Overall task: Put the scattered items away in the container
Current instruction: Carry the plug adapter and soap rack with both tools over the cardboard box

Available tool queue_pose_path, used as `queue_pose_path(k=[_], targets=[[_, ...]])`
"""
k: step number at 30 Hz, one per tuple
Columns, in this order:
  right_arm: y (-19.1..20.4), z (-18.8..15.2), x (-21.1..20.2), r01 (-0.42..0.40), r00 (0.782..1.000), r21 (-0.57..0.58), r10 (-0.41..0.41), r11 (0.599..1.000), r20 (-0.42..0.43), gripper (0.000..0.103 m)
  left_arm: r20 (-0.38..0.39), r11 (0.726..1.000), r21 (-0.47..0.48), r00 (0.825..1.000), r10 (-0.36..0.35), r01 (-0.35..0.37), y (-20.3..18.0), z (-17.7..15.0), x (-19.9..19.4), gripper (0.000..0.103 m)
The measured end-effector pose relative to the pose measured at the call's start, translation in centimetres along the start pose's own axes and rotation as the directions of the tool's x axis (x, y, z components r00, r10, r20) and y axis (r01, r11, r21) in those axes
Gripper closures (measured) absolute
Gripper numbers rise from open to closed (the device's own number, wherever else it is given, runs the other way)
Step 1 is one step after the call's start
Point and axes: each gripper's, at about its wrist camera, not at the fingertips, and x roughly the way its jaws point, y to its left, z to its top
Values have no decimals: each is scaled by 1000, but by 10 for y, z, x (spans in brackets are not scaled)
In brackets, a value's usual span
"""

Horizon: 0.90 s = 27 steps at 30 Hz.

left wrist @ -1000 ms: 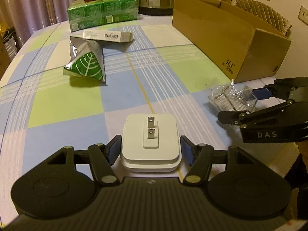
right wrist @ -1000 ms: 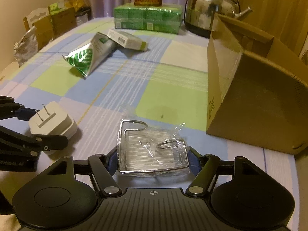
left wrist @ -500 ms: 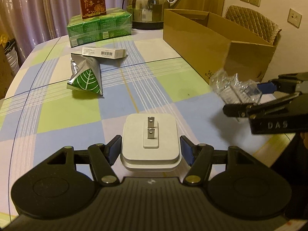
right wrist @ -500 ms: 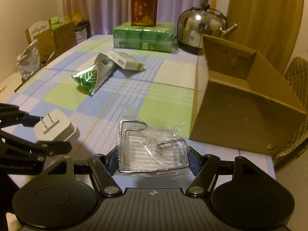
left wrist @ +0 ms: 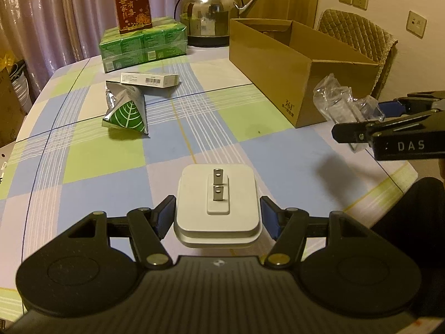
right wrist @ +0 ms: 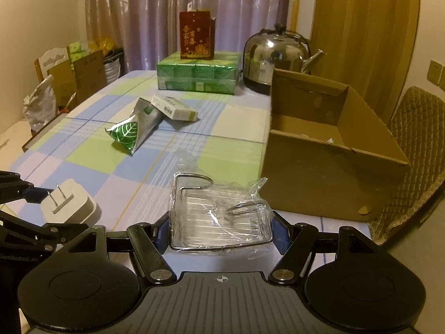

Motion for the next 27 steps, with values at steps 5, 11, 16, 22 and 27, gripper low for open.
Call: queue_pose_path(k=[5,11,16,22,27], targets=[[-10,-5,-7,16,1000,22,-16,1000,0,36,0,1000,19,1000,-14,14,-10,2,1,43],[-23,-13,-13,33,999,52,-33,998,-6,36,-1,998,46,999,-33,33,-22,8,4,43],[-36,-15,-15,50,999,78,-50,996,-7,36,2,997,63,999,-49,49,-31,14,9,43],[-54,-14,-20,75,997,116,-75,990,-1,36,13,993,88,997,-82,80,-41,24,12,43],[-68,-6,-25,94,995,126,-96,988,10,36,47,987,107,991,-124,119,-50,45,13,43]])
